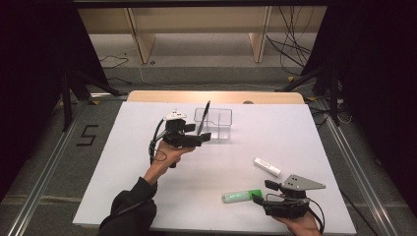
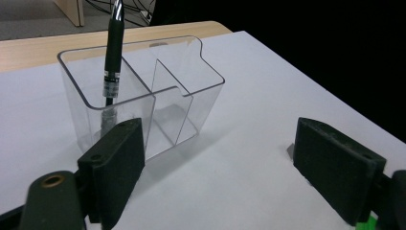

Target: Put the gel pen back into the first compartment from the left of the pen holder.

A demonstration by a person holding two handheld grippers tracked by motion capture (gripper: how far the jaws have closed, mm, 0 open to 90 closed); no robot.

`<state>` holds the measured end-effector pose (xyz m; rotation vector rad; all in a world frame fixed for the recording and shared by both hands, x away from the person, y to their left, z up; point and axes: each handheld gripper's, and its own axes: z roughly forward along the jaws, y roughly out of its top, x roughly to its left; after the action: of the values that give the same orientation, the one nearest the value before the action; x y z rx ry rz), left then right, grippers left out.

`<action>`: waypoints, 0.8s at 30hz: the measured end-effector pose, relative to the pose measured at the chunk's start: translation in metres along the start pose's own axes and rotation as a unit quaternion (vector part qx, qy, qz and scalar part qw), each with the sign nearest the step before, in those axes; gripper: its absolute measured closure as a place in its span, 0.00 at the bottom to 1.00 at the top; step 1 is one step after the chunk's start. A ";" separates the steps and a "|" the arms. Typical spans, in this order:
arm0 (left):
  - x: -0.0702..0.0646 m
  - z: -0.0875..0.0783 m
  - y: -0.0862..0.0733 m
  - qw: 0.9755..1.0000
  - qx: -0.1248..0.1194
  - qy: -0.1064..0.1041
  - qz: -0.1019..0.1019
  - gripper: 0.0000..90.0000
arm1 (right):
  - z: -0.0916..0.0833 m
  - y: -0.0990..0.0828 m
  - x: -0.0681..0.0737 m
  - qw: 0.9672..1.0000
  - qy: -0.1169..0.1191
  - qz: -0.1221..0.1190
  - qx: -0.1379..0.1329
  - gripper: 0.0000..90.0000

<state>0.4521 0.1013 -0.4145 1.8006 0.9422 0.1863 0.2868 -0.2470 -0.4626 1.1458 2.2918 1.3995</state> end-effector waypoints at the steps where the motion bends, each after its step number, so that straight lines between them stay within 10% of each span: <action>1: -0.001 -0.001 -0.001 1.000 0.002 -0.001 0.001 0.20 | 0.000 0.000 -0.001 1.000 -0.001 0.002 0.000 0.33; 24: -0.016 -0.003 -0.020 0.999 0.021 -0.012 0.026 0.19 | -0.002 -0.001 -0.005 1.000 -0.012 0.007 -0.001 0.33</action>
<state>0.4295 0.0951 -0.4255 1.8636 0.8887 0.1786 0.2889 -0.2523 -0.4639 1.1741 2.2701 1.3840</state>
